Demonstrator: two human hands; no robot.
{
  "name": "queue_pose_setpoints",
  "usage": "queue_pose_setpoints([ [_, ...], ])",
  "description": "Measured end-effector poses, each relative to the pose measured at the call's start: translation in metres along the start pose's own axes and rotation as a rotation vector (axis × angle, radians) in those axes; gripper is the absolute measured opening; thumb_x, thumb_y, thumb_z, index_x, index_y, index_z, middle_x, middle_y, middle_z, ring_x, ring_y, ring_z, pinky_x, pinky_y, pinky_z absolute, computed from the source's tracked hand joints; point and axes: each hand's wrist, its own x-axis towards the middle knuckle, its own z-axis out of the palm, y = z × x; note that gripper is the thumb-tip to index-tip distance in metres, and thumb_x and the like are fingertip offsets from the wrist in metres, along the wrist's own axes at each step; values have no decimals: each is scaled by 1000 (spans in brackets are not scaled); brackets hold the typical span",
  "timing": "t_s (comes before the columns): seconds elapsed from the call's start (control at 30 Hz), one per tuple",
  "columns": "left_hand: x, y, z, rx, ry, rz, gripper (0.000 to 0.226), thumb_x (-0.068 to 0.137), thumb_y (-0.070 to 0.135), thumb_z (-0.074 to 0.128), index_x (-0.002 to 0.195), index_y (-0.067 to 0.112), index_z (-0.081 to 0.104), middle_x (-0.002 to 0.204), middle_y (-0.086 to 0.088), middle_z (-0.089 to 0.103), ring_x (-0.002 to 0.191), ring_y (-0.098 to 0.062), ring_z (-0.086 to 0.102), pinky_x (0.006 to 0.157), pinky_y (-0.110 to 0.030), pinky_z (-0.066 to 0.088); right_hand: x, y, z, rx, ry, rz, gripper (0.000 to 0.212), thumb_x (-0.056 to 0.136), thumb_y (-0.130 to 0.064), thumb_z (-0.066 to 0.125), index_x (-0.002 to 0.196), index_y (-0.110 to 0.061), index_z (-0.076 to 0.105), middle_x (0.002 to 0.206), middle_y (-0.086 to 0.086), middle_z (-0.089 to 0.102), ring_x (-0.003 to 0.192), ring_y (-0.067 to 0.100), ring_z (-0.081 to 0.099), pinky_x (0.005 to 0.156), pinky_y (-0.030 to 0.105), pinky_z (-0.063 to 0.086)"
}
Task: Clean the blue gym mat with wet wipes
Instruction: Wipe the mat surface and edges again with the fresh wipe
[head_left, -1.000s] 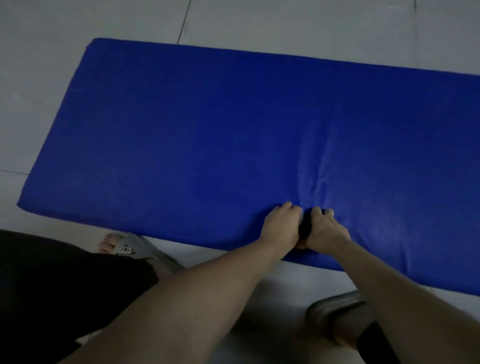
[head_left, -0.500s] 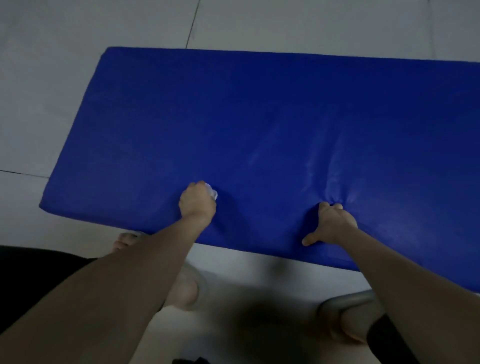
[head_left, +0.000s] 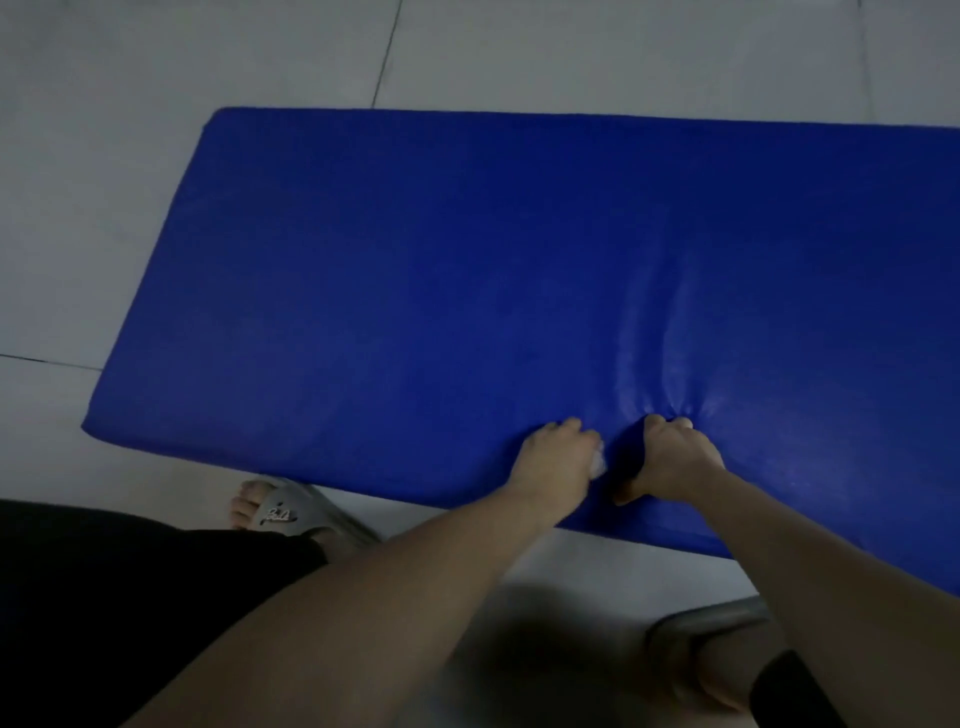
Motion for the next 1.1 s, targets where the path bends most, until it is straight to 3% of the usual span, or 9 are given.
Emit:
queue_pose_setpoints([
  [0.2, -20, -110, -32, 128, 55, -227, 22, 97, 22, 55, 118, 18, 63, 115, -6, 57, 104, -30, 59, 78, -37, 46, -3, 3, -1, -23, -10, -30, 117, 52, -70, 87, 140, -12, 35, 134, 13, 44, 116, 30, 56, 94, 40, 53],
  [0.27, -32, -140, -42, 116, 76, -390, 8, 95, 19, 55, 99, 17, 61, 108, -8, 61, 94, -30, 62, 69, -36, 45, -5, 2, -1, -26, -4, -25, 116, 52, -70, 87, 139, -13, 37, 132, 12, 46, 115, 29, 56, 93, 40, 53],
  [0.37, -38, -152, -41, 21, 121, -540, 24, 96, 21, 52, 73, 18, 46, 92, -11, 66, 76, -30, 62, 57, -33, 41, -6, 2, -3, -22, 2, -31, 116, 50, -70, 88, 138, -12, 38, 131, 13, 48, 113, 29, 57, 91, 39, 53],
  [0.53, -27, -82, -19, -151, 169, -457, 22, 99, 26, 51, 79, 17, 48, 93, -8, 63, 75, -28, 57, 67, -37, 48, -4, 2, -2, -17, 10, -19, 119, 48, -71, 88, 139, -13, 38, 133, 13, 47, 117, 29, 56, 92, 40, 51],
  [0.63, -18, -20, 0, -197, 95, -293, 9, 95, 19, 52, 88, 19, 58, 100, -9, 63, 87, -34, 62, 75, -40, 49, 0, 2, 0, -18, 13, -10, 123, 46, -71, 89, 141, -13, 37, 133, 14, 47, 117, 30, 56, 89, 39, 50],
  [0.73, -15, 23, 15, -178, -18, -102, 13, 97, 17, 54, 104, 19, 65, 105, -6, 60, 93, -30, 62, 77, -40, 48, 2, 1, 1, -5, 24, 0, 121, 44, -69, 90, 138, -12, 38, 129, 14, 48, 114, 30, 56, 88, 38, 50],
  [0.8, -13, 24, 17, -124, -31, -64, 16, 99, 20, 53, 108, 18, 66, 109, -7, 61, 96, -30, 62, 79, -41, 50, 3, 1, 2, -7, 34, -9, 119, 44, -70, 90, 136, -13, 39, 126, 13, 49, 111, 29, 57, 83, 36, 48],
  [0.97, -31, -58, -4, 55, 29, -230, 20, 96, 27, 57, 113, 20, 66, 113, -6, 61, 101, -31, 63, 82, -38, 50, 6, 5, 4, -18, 46, -55, 122, 43, -75, 87, 137, -14, 39, 128, 11, 50, 112, 28, 56, 86, 38, 51],
  [1.1, -53, -131, -28, 46, 108, -519, 18, 95, 23, 51, 91, 13, 65, 97, -8, 63, 78, -28, 58, 67, -33, 45, 5, 6, 4, -27, 54, -69, 120, 44, -76, 86, 136, -14, 40, 128, 10, 51, 113, 27, 56, 89, 39, 52],
])
